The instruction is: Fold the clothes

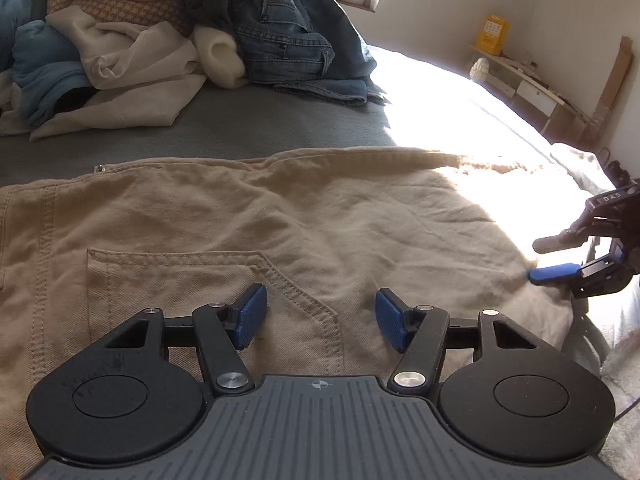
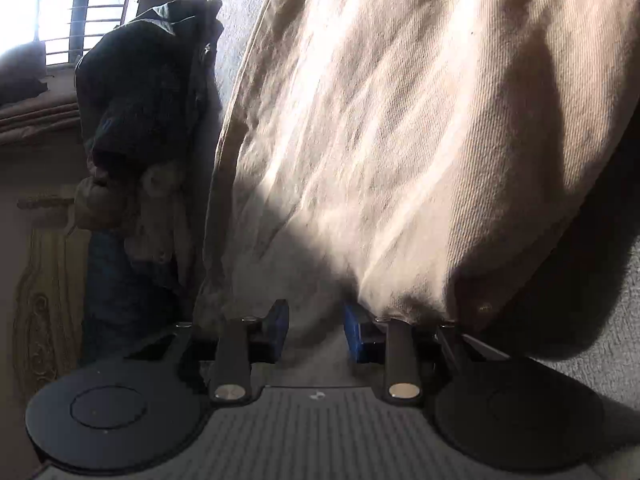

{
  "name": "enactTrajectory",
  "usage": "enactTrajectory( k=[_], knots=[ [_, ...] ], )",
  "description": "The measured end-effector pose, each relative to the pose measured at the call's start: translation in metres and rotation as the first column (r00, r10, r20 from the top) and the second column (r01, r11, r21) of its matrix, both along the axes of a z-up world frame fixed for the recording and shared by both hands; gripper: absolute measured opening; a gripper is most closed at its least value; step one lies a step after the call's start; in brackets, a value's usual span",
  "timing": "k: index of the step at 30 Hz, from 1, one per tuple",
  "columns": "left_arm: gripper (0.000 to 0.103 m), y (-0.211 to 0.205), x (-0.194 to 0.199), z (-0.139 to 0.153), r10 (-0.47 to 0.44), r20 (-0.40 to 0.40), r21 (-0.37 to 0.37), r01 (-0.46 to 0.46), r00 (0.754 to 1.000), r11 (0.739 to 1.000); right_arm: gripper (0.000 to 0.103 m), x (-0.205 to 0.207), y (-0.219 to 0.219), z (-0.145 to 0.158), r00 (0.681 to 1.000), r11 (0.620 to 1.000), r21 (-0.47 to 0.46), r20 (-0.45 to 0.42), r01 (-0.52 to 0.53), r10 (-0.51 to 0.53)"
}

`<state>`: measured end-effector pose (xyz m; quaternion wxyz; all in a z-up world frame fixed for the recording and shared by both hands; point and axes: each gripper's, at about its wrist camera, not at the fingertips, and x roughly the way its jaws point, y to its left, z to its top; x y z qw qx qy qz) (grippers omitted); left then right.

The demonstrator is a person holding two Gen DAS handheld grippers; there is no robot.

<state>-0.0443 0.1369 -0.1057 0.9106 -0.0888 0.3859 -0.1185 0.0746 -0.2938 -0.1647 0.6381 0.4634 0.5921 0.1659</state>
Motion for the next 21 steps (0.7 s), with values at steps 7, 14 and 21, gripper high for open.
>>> enactTrajectory(
  k=[7, 14, 21],
  knots=[
    [0.060, 0.016, 0.001, -0.002, 0.004, -0.003, -0.053, -0.004, 1.000, 0.999, 0.022, 0.015, -0.201, 0.017, 0.821, 0.789, -0.231, 0.206, 0.569, -0.532],
    [0.060, 0.016, 0.001, -0.003, -0.008, 0.000, -0.040, 0.008, 1.000, 0.999, 0.024, -0.005, -0.225, 0.045, 0.690, 0.677, -0.175, 0.338, 0.715, -0.641],
    [0.060, 0.012, 0.005, -0.003, 0.006, -0.012, -0.018, -0.007, 1.000, 1.000, 0.025, 0.033, -0.106, 0.022, 0.971, 0.984, -0.067, 0.185, 0.163, -0.148]
  ],
)
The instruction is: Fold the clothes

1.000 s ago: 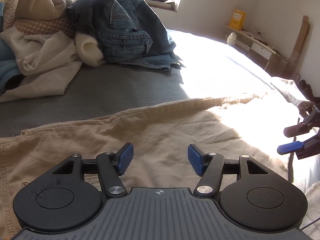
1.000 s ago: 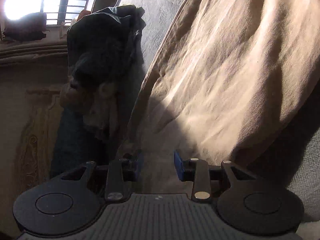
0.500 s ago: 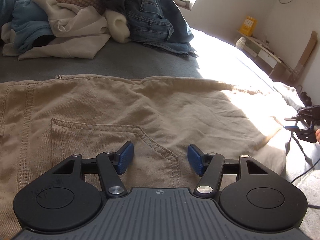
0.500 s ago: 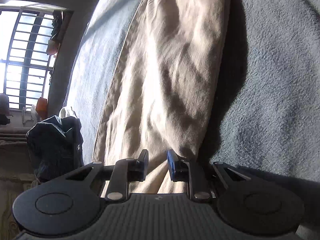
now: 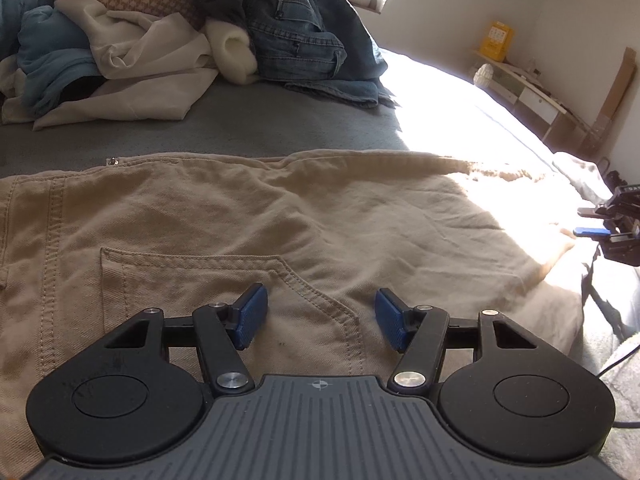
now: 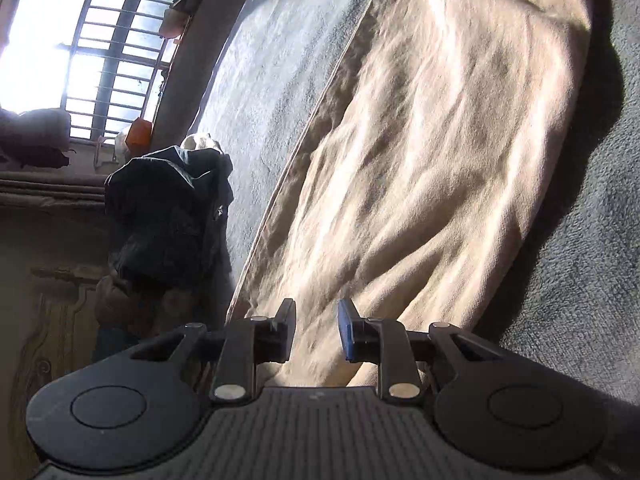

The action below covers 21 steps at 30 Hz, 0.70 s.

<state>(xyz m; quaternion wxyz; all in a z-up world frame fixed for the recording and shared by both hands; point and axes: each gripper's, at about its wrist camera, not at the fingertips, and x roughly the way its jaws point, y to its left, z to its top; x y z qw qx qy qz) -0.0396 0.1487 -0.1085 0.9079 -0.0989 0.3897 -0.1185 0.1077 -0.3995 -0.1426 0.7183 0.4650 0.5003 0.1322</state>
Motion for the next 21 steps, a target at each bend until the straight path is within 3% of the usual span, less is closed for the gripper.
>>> enactTrajectory(
  k=[2, 5, 8, 12, 14, 16, 18, 21],
  knots=[
    [0.060, 0.000, -0.001, 0.001, 0.005, -0.003, 0.001, -0.005, 1.000, 1.000, 0.024, 0.006, 0.000, -0.006, 1.000, 0.997, -0.074, -0.011, 0.004, -0.005],
    [0.060, 0.002, -0.002, 0.001, 0.010, -0.007, 0.002, -0.010, 1.000, 1.000, 0.022, 0.011, -0.063, -0.008, 0.978, 0.966, -0.154, 0.064, 0.208, -0.200],
    [0.060, 0.004, -0.002, 0.002, 0.007, -0.017, 0.000, -0.007, 1.000, 1.000, 0.009, 0.013, -0.139, -0.010, 0.901, 0.884, -0.177, 0.122, 0.433, -0.417],
    [0.060, 0.004, 0.002, 0.003, -0.011, -0.032, 0.016, 0.011, 0.999, 1.000, 0.011, 0.009, -0.208, -0.001, 0.757, 0.743, -0.149, 0.187, 0.652, -0.626],
    [0.060, 0.003, 0.003, 0.003, -0.016, -0.037, 0.023, 0.016, 0.999, 1.000, 0.012, 0.008, -0.203, 0.009, 0.781, 0.780, -0.114, 0.221, 0.615, -0.584],
    [0.060, 0.002, 0.004, 0.003, -0.017, -0.041, 0.031, 0.018, 0.999, 0.999, 0.012, 0.015, -0.177, 0.011, 0.863, 0.863, -0.121, 0.211, 0.490, -0.460],
    [0.060, 0.000, 0.005, 0.003, -0.018, -0.048, 0.040, 0.020, 0.999, 0.999, 0.012, 0.024, -0.155, 0.001, 0.927, 0.915, -0.174, 0.159, 0.365, -0.340],
    [0.060, -0.001, 0.007, 0.003, -0.021, -0.057, 0.050, 0.024, 0.998, 0.998, 0.007, 0.035, -0.164, -0.007, 0.920, 0.886, -0.253, 0.161, 0.388, -0.357]
  ],
)
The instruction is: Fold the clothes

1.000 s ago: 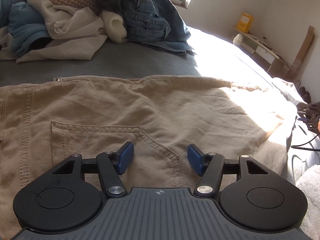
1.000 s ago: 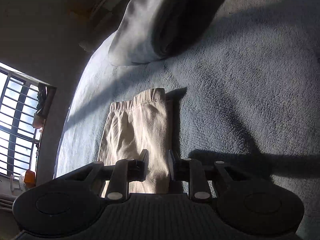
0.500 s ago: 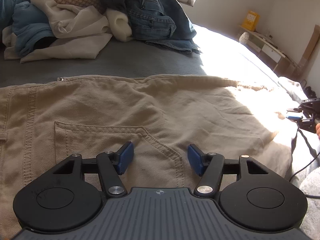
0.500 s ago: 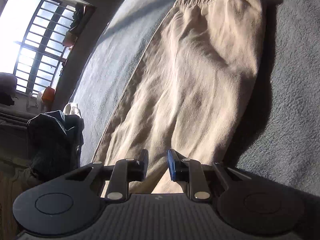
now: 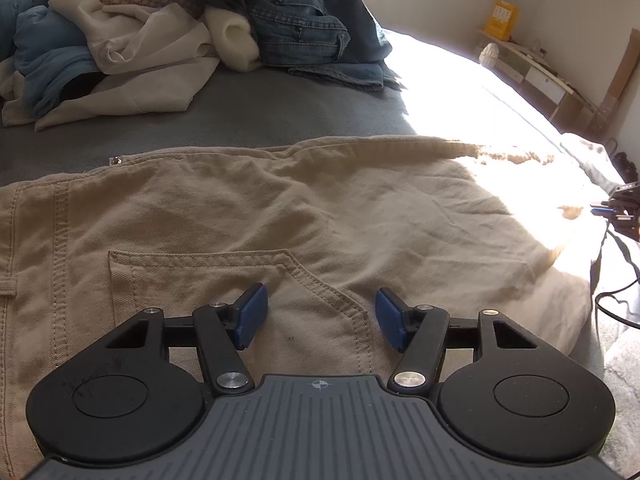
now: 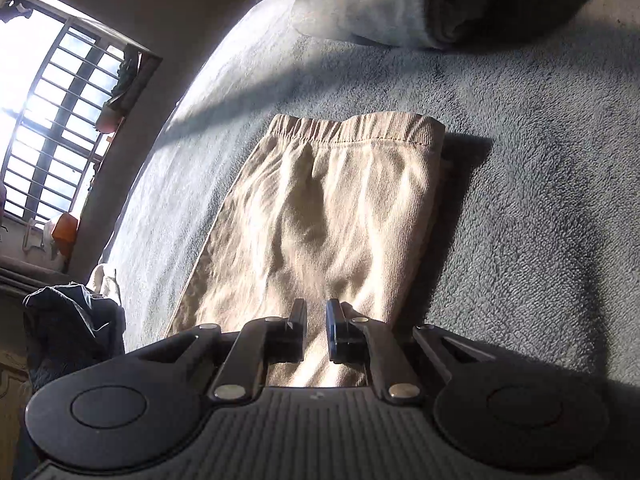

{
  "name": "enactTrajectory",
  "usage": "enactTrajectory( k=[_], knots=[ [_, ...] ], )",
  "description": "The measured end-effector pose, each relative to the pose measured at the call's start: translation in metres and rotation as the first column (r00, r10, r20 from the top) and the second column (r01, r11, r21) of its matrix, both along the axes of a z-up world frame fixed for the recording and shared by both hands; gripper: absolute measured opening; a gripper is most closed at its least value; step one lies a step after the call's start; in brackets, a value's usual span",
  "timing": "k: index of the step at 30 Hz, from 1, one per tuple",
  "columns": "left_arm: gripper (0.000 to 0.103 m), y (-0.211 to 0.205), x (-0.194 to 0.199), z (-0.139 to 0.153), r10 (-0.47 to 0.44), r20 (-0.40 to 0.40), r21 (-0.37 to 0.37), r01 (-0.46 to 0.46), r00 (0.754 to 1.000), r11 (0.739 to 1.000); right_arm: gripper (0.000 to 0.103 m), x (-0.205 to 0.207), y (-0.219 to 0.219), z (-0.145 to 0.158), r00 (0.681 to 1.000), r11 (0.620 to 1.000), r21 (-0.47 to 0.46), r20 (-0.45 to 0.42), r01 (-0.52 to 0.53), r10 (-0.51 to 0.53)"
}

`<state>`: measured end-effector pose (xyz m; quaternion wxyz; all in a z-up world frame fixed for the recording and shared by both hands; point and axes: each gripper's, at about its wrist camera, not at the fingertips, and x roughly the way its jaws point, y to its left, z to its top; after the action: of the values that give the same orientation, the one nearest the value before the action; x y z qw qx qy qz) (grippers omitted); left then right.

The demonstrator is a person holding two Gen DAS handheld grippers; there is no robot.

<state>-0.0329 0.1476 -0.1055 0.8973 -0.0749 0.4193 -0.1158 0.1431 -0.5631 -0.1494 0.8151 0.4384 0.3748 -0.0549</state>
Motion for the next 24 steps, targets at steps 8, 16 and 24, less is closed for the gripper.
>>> enactTrajectory(
  k=[8, 16, 24],
  knots=[
    [0.061, -0.003, 0.004, 0.000, -0.018, -0.014, 0.025, 0.018, 1.000, 1.000, 0.007, 0.031, -0.020, 0.029, 0.989, 0.978, -0.150, 0.062, 0.143, -0.135],
    [0.062, -0.002, 0.009, 0.000, -0.031, -0.027, 0.024, 0.032, 0.999, 0.999, 0.000, 0.053, 0.023, 0.007, 0.996, 0.988, -0.126, -0.048, -0.085, 0.080],
    [0.062, 0.002, 0.006, -0.002, -0.014, -0.011, -0.006, 0.014, 1.000, 1.000, 0.003, 0.038, 0.033, 0.041, 0.993, 0.993, -0.008, 0.003, 0.119, -0.119]
  ],
)
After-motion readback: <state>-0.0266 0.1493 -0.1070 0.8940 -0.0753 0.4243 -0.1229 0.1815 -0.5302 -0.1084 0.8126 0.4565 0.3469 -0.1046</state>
